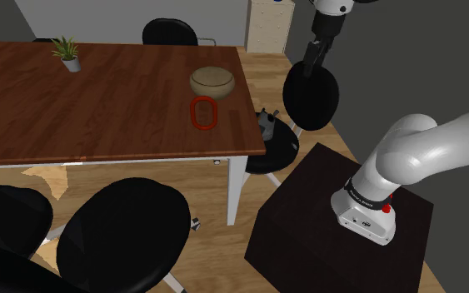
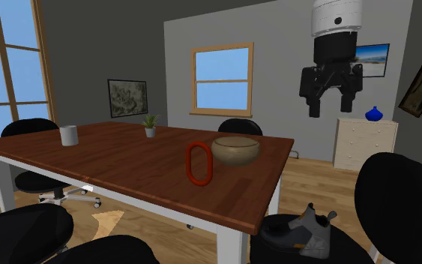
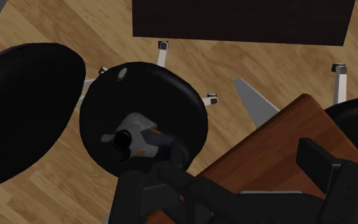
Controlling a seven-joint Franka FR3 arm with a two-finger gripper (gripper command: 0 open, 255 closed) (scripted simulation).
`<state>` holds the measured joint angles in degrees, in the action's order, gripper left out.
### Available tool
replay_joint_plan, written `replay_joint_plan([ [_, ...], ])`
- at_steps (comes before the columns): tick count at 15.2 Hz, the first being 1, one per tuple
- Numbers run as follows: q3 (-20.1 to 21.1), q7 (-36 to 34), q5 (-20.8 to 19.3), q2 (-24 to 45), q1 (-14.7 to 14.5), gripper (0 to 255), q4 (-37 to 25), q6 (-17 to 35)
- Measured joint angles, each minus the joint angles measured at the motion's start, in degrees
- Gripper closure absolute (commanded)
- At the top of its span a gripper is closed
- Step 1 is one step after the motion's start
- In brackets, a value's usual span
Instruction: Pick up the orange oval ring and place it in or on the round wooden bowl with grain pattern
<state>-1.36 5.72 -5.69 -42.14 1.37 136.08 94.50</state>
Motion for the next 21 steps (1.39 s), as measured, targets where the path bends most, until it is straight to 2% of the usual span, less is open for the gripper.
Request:
replay_joint_plan([
  [3, 0.4, 0.3, 0.3, 1.5, -0.7, 0, -0.1, 1.9],
  [9, 2.7, 1.6, 1.4, 9.2, -4.0, 0, -1.5, 10.5],
  [21, 8.4, 3.8, 1.2, 28.1, -9.5, 0, -10.3, 25.4],
])
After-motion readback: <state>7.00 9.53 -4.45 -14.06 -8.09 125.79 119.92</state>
